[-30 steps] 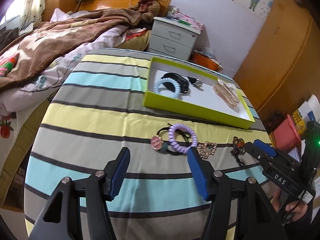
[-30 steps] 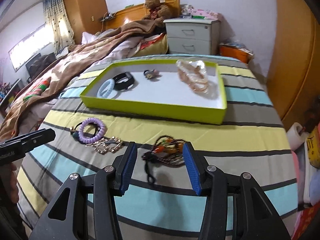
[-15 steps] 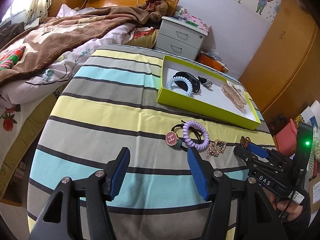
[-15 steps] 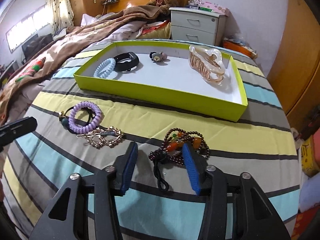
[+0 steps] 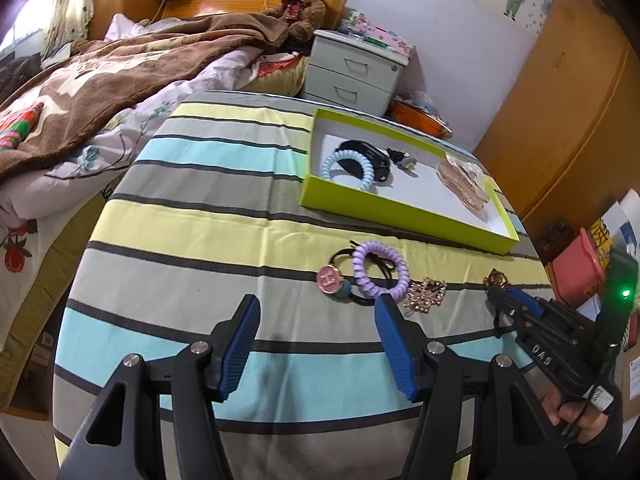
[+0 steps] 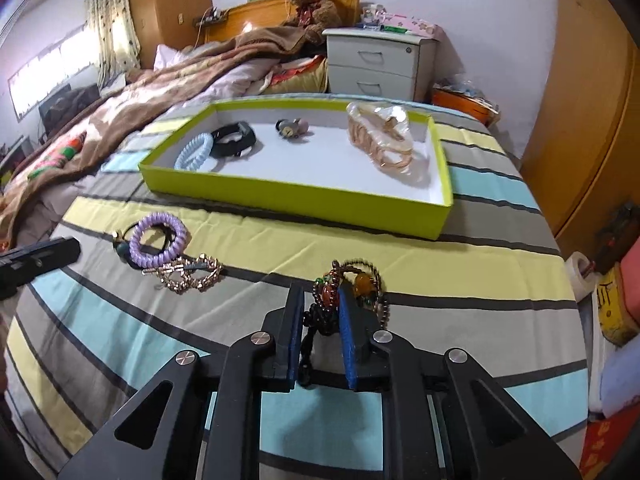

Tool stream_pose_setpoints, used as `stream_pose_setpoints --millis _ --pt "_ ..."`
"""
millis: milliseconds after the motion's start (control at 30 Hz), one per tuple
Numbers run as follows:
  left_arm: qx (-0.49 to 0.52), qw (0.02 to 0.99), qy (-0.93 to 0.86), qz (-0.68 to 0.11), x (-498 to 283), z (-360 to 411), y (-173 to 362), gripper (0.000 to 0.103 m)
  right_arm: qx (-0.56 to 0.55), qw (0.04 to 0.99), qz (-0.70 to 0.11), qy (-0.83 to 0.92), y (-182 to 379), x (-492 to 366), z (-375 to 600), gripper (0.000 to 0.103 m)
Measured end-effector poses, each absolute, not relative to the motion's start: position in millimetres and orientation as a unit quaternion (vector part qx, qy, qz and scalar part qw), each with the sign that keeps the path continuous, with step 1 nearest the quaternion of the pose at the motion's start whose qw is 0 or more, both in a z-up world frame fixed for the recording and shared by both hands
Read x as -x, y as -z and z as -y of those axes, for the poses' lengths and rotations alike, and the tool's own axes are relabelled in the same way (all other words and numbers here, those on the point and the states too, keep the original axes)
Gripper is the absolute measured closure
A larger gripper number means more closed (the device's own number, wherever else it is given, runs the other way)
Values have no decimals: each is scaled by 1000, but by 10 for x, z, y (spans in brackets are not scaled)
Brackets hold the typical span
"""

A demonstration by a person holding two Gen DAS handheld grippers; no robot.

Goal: Organize jewelry
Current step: 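Close the right gripper on the dark beaded bracelet while the left grasps the rhinestone clip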

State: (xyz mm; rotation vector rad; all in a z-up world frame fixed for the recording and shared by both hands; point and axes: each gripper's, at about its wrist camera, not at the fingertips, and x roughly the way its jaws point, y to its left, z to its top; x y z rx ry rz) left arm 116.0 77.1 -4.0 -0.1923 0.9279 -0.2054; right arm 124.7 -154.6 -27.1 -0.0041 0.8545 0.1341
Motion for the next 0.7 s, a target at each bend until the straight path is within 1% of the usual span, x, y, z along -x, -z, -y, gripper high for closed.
stream_pose_setpoints --millis 300,500,567,700 --pt "26 882 162 -441 -1216 -287 -22 42 -19 921 -382 -78 62 -1086 1682 86" --pt "-15 877 198 -437 -1282 32 -21 42 -30 924 -374 -77 17 -1035 1768 86" --pt "-29 875 197 -442 -1321 120 13 46 -32 924 -373 -74 17 -1024 1800 86" --pt "-50 873 212 -437 -1369 276 26 46 -36 925 -371 -80 15 -1017 1827 86"
